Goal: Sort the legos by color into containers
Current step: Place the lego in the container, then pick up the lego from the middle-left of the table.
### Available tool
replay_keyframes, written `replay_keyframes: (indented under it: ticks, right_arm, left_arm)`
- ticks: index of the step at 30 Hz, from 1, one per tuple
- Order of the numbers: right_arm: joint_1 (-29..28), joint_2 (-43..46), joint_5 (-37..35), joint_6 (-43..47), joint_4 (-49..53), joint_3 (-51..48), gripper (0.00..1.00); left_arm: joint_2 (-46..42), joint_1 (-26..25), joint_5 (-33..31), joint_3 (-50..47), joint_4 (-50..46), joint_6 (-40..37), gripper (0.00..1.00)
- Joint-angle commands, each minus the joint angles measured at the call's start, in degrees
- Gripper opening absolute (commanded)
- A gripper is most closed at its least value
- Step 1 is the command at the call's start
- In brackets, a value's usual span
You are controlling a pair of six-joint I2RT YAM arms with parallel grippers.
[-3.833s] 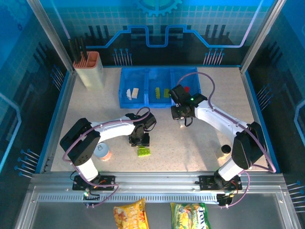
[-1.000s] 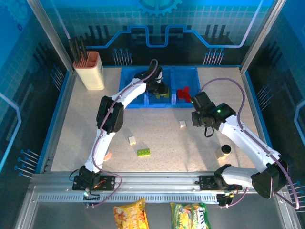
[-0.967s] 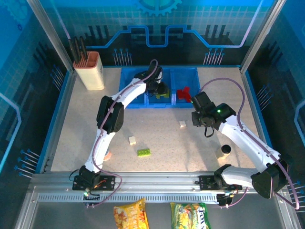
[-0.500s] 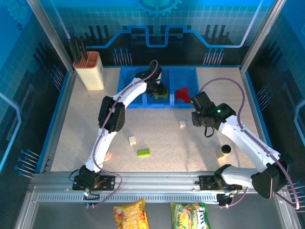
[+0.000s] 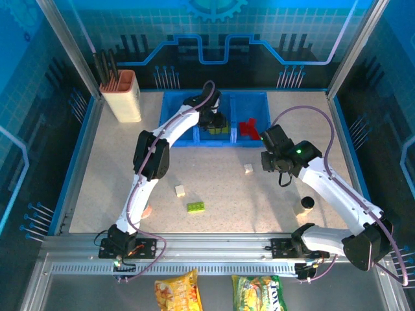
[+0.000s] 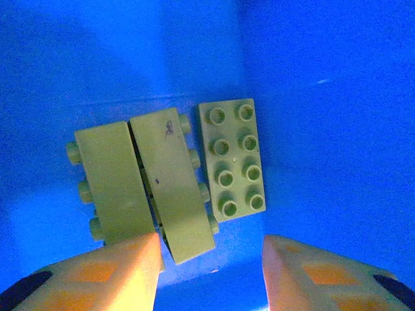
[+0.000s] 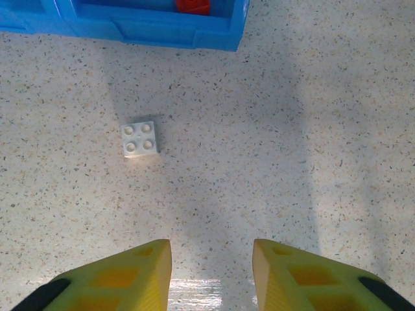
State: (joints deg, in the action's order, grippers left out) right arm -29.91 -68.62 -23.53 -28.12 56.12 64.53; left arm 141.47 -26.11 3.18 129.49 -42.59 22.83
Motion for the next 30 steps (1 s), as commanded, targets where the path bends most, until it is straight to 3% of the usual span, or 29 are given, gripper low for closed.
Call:
replay_keyframes:
  ticks: [1,13,30]
  right_arm:
    - [0.7,0.6,0.5,-0.6,0.8,-0.1,0.39]
    - [0.8,-2.5,3.3,-0.4,-2.5,-0.6,0.39]
    - [0.5,-8.1,6.9,0.7,-6.3,-0.1,0.38]
  left_arm:
    - [-5.9,-0.6,-0.8,1.0,-2.1,-1.6,0.46]
    - [-16.4,-1.6,-1.3,-8.2,-4.2,-1.2,0.45]
    - [-42.5,-1.6,-5.1,-45.3,-0.9,4.3,0.45]
